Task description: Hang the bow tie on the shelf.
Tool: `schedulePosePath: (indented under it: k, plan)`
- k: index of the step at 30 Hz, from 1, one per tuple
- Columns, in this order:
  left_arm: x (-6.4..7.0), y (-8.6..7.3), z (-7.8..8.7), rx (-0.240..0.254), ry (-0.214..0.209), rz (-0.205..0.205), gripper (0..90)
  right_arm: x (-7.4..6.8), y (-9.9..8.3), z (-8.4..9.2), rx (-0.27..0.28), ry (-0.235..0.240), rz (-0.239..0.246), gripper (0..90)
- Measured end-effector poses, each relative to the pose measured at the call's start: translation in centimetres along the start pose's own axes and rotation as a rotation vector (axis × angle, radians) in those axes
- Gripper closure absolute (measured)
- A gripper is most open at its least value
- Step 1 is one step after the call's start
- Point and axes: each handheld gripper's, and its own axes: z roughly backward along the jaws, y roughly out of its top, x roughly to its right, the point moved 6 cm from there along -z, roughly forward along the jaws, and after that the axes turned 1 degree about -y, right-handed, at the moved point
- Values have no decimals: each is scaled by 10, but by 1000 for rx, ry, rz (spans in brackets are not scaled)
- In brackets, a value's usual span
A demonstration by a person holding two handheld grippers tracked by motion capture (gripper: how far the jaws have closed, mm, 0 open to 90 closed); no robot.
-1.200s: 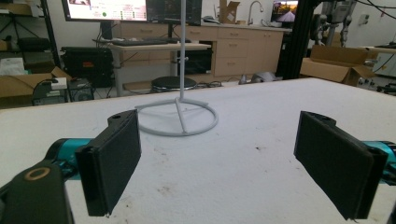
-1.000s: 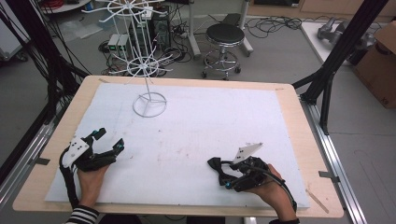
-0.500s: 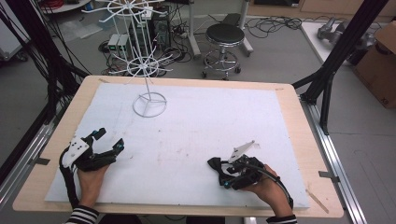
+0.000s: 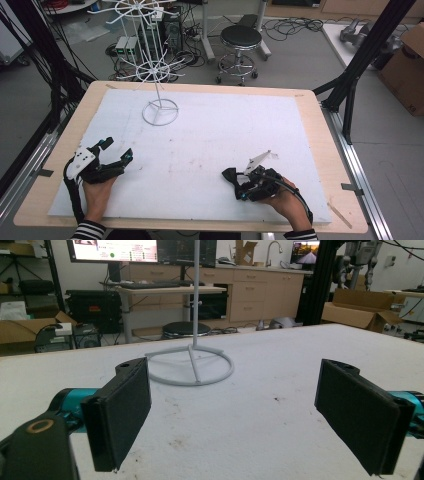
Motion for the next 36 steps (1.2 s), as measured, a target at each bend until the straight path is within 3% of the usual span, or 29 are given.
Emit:
schedulePosePath:
  k: [6,10,12,15,28,36]
  plan:
    - [0,0,0,-2,-1,-4,152,0,1,-1,-23,-18,15,685]
    - [0,0,0,0,0,-1,152,0,1,-1,-35,-22,9,745]
    - [0,0,0,-1,0,-3,152,0,1,0,-39,-38,21,825]
    - [0,0,0,-2,0,-4,152,-1,1,1,-35,-40,19,837]
    - [0,0,0,-1,0,-4,152,-1,-1,1,4,-43,18,845]
    - [0,0,0,-1,0,-6,152,-1,3,1,86,-52,22,845]
